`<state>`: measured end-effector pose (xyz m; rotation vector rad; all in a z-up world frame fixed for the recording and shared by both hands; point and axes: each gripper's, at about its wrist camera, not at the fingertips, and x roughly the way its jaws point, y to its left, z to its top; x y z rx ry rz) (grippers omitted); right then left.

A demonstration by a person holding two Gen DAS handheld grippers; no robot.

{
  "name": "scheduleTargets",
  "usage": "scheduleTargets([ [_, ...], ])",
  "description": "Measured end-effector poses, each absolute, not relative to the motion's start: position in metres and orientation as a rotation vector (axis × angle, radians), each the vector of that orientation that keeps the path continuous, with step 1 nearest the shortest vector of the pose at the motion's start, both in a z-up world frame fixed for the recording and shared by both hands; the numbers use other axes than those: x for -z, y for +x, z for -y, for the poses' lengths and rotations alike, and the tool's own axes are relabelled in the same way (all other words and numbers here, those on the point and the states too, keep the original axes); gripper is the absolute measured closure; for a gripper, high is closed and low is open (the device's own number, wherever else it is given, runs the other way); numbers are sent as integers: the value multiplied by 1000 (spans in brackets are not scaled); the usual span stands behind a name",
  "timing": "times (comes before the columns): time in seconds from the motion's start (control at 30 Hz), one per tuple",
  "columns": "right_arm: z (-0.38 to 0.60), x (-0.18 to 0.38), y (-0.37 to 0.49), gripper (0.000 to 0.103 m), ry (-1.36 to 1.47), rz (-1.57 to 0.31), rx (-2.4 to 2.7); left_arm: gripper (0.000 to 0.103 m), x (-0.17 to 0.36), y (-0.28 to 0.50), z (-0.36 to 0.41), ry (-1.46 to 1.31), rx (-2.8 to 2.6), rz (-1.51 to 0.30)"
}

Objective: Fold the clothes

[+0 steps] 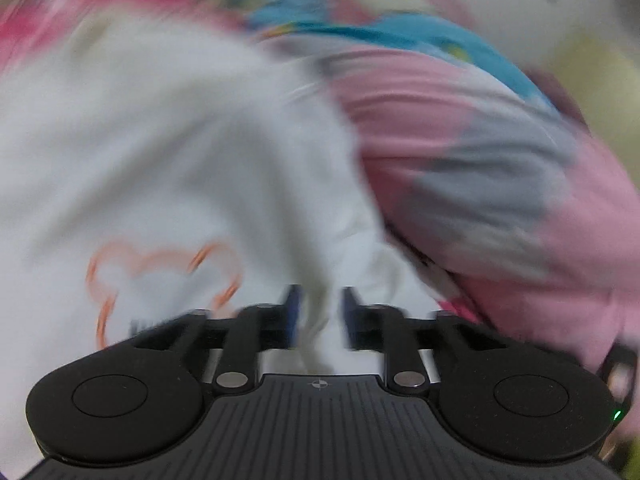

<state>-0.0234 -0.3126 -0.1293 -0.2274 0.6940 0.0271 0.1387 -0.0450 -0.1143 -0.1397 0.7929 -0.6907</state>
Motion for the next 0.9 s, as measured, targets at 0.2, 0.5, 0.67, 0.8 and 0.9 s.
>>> scheduleTargets([
  [0.2,311,122,-27,93,-149,-694,-22,55,110,156,156,343,620,-745],
  [0.5,316,109,-33,90,-123,-651,-23,97,127,206,134,48,556,-920],
  [0.67,326,91,-15,54,-35,-588,-89,97,116,212,56,-441,672,-864],
  [0.8,332,88,20,47,89,-579,-175,97,118,211,29,-554,698,-833],
  [0.9,341,100,52,46,219,-630,-205,97,120,207,22,-564,725,-810],
])
